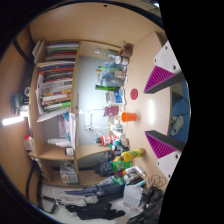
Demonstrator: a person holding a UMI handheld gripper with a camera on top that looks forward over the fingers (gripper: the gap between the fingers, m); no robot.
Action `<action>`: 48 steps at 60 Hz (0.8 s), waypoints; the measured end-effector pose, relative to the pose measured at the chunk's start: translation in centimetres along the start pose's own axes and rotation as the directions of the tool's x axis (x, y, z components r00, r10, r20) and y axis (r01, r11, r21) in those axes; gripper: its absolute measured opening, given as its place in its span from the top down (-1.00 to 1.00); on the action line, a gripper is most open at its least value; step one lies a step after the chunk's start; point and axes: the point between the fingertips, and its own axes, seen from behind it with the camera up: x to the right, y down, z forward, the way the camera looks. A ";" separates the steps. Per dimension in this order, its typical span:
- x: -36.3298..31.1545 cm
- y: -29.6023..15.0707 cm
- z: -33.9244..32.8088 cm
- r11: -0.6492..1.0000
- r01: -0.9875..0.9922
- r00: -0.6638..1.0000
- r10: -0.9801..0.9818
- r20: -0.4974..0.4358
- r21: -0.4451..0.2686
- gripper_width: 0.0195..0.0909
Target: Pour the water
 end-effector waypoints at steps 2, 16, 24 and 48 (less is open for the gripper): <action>-0.3 -0.2 0.0 1.000 -0.004 1.000 0.004 0.012 0.007 -0.80; -2.8 0.0 2.6 0.999 0.024 0.999 -0.025 0.034 0.048 -0.80; -6.5 1.6 6.7 0.997 0.043 0.996 -0.047 0.072 0.058 -0.80; -25.2 5.9 26.7 0.994 0.096 0.942 -0.110 0.318 0.059 -0.81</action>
